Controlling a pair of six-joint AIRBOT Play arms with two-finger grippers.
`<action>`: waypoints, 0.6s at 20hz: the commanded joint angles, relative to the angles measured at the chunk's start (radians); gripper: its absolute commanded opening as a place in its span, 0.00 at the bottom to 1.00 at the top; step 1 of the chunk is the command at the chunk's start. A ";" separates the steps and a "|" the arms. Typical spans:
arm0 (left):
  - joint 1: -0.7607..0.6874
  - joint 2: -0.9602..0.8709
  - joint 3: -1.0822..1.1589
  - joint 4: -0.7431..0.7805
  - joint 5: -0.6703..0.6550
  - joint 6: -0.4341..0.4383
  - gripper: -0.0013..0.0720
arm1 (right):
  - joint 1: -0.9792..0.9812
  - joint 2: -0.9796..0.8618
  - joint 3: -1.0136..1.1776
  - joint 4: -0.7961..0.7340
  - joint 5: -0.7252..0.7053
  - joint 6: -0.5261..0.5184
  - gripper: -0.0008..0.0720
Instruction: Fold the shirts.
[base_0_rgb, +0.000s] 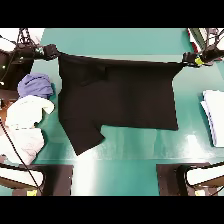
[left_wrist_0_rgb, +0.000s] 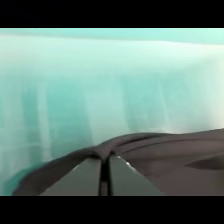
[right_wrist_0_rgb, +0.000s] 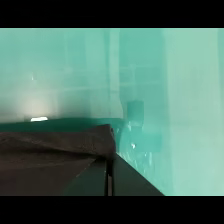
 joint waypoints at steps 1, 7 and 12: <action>0.000 -0.005 0.000 0.050 -0.074 0.053 0.05 | 0.009 -0.004 -0.001 -0.004 0.034 0.003 0.03; 0.000 -0.013 -0.017 0.278 -0.396 0.051 0.05 | 0.056 0.027 -0.150 -0.005 0.144 -0.045 0.03; -0.002 -0.013 -0.148 0.275 -0.352 0.052 0.05 | 0.098 0.060 -0.331 -0.001 0.087 -0.044 0.03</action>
